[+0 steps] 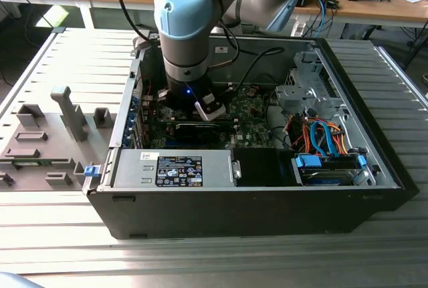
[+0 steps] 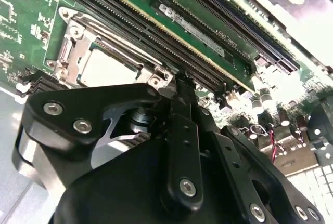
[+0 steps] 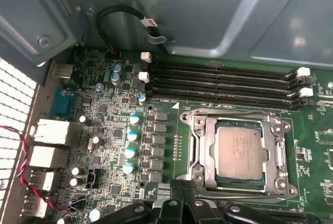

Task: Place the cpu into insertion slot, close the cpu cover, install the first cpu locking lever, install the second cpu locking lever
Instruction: 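Install the second cpu locking lever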

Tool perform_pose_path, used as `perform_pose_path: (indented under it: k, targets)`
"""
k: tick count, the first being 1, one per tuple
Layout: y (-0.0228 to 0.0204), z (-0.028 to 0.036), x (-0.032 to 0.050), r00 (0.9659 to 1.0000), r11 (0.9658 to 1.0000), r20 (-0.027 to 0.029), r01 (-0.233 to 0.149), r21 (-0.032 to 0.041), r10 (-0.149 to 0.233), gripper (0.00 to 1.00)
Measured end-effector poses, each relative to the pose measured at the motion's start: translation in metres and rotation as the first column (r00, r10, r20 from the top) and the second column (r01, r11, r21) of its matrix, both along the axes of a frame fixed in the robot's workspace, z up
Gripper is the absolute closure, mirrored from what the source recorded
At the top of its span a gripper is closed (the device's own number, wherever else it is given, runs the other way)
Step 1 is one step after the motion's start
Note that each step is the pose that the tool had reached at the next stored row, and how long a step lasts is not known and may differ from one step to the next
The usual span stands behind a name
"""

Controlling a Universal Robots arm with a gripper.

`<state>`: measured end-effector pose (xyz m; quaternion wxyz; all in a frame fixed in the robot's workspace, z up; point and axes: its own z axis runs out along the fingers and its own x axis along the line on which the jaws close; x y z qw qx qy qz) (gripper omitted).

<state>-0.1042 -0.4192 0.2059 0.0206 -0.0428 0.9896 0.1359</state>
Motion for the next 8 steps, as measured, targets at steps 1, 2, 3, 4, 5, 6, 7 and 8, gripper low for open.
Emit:
perform_pose_path:
  k: [1, 2, 3, 4, 5, 6, 7, 8]
  targets:
    - [0.0014, 0.0001, 0.0012, 1.0000, 1.0000, -0.0001, 0.000, -0.0002, 0.000, 0.89]
    - [0.0047, 0.0001, 0.0039, 1.0000, 1.0000, -0.0016, 0.000, -0.0002, 0.000, 0.89]
    - [0.0061, 0.0000, 0.0059, 1.0000, 1.0000, -0.0030, 0.000, -0.0002, 0.000, 0.89]
    - [0.0076, 0.0000, 0.0086, 1.0000, 1.0000, -0.0049, -0.001, -0.0003, 0.001, 0.89]
    - [0.0089, 0.0000, 0.0110, 1.0000, 1.0000, -0.0067, -0.001, -0.0004, 0.001, 0.89]
    - [0.0103, -0.0001, 0.0132, 1.0000, 1.0000, -0.0083, -0.001, -0.0002, 0.001, 0.89]
    - [0.0119, -0.0002, 0.0149, 1.0000, 1.0000, -0.0094, -0.001, -0.0002, 0.001, 0.89]
    - [0.0143, -0.0002, 0.0172, 0.9999, 1.0000, -0.0109, -0.001, -0.0002, 0.001, 0.89]
